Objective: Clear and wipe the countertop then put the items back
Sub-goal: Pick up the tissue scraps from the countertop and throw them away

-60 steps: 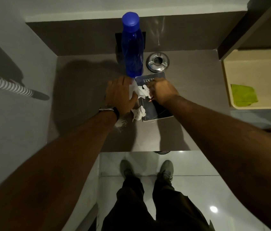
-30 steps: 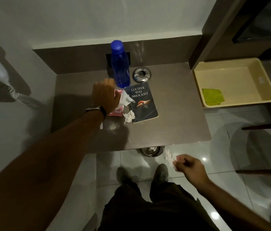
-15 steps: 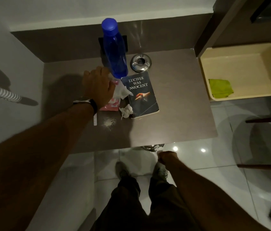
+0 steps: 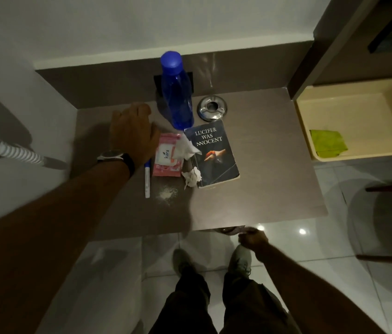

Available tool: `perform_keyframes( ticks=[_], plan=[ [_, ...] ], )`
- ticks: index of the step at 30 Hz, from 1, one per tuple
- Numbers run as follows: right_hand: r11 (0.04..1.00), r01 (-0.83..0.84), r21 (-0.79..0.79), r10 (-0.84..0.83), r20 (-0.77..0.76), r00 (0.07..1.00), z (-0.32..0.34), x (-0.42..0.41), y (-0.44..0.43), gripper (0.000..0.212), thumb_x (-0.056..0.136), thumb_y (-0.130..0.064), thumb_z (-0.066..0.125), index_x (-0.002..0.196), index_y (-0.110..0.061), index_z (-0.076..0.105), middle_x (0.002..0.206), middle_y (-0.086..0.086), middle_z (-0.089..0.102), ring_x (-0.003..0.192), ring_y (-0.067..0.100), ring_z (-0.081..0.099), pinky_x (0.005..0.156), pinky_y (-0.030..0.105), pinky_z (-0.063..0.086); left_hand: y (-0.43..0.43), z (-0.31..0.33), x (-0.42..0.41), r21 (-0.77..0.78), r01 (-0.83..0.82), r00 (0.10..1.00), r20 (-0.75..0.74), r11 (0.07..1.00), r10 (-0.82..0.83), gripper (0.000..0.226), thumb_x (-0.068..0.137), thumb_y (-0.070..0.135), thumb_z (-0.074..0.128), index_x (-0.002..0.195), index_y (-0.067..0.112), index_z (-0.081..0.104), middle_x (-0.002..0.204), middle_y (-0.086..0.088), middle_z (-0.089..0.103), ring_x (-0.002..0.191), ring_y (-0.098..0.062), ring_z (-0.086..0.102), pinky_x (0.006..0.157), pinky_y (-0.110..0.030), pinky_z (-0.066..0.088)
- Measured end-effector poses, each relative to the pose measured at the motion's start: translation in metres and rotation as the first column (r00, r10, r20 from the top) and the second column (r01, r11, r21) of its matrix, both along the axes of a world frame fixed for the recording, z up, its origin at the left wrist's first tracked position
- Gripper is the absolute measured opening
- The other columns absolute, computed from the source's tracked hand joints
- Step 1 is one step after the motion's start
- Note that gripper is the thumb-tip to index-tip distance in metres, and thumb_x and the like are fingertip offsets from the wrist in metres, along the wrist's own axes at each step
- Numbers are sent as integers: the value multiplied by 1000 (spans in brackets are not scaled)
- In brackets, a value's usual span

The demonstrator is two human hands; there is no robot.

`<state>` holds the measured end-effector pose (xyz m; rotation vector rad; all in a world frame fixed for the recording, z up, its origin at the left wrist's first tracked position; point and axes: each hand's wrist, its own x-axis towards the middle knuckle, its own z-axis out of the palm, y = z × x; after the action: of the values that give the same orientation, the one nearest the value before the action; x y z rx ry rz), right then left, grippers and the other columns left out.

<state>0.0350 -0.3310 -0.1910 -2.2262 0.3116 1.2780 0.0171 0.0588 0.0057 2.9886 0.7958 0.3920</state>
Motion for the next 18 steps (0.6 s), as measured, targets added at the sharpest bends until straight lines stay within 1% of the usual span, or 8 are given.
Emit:
perform_keyframes(
  ticks=[2, 4, 7, 9, 11, 15, 16, 18],
  plan=[
    [991, -93, 95, 97, -39, 995, 20, -18, -4, 14, 92, 11, 68, 94, -1, 75, 90, 14, 79, 90, 34, 68, 83, 28, 61, -2, -3, 1, -28, -10, 1000, 27, 1000, 11, 31, 100, 34, 60, 121, 11, 61, 113, -13, 69, 100, -31, 68, 96, -47, 51],
    [961, -230, 154, 241, -53, 969, 48, -36, -3, 14, 89, 0, 75, 101, -7, 78, 97, 10, 80, 95, 30, 75, 86, 32, 61, -5, -7, 3, -40, -35, 998, 47, 999, 37, 33, 100, 32, 59, 125, 10, 61, 115, -14, 68, 104, -32, 67, 99, -48, 49],
    [883, -368, 291, 344, 133, 930, 91, -53, 4, 18, 86, -2, 77, 95, -18, 78, 96, 8, 80, 93, 20, 76, 95, 40, 59, -10, -9, 8, -18, -35, 996, 85, 999, 37, 21, 96, 28, 58, 109, 12, 63, 96, -11, 66, 85, -28, 66, 81, -39, 47],
    [837, -451, 311, 370, 287, 884, 121, -48, 18, 22, 87, -8, 77, 90, -30, 76, 93, -10, 78, 87, 4, 74, 87, 23, 58, -10, -7, 9, 31, -6, 994, 110, 1000, 3, 16, 91, 29, 60, 99, 16, 61, 86, -4, 62, 70, -20, 60, 72, -30, 36],
    [795, -516, 319, 370, 418, 830, 147, -30, 42, 26, 89, -12, 71, 88, -38, 73, 91, -21, 77, 86, -1, 74, 81, 13, 55, -9, -5, 9, 75, 28, 991, 130, 997, -38, 21, 93, 33, 58, 104, 15, 63, 88, -2, 63, 69, -18, 56, 71, -29, 35],
    [793, -571, 214, 313, 661, 682, 178, 30, 113, 12, 96, -24, 64, 89, -32, 70, 87, -16, 74, 83, 5, 69, 77, 21, 54, 0, 4, 12, 141, -34, 995, 93, 989, 21, 27, 97, 42, 51, 109, 20, 57, 95, -1, 63, 73, -16, 55, 73, -31, 44],
    [785, -599, 161, 325, 715, 618, 182, 44, 133, 8, 97, -26, 64, 98, -27, 71, 95, -11, 74, 90, 13, 69, 81, 28, 56, 2, 8, 13, 123, -54, 997, 63, 991, 46, 27, 97, 44, 50, 110, 21, 56, 97, -1, 63, 75, -15, 55, 74, -32, 46],
    [782, -616, 99, 341, 759, 554, 187, 66, 172, 24, 95, -24, 67, 117, -16, 68, 117, 4, 70, 104, 21, 67, 89, 36, 57, 6, 16, 14, 83, -66, 998, 5, 994, 66, 29, 99, 45, 48, 113, 21, 56, 102, -3, 62, 82, -17, 59, 79, -35, 48]
  ],
)
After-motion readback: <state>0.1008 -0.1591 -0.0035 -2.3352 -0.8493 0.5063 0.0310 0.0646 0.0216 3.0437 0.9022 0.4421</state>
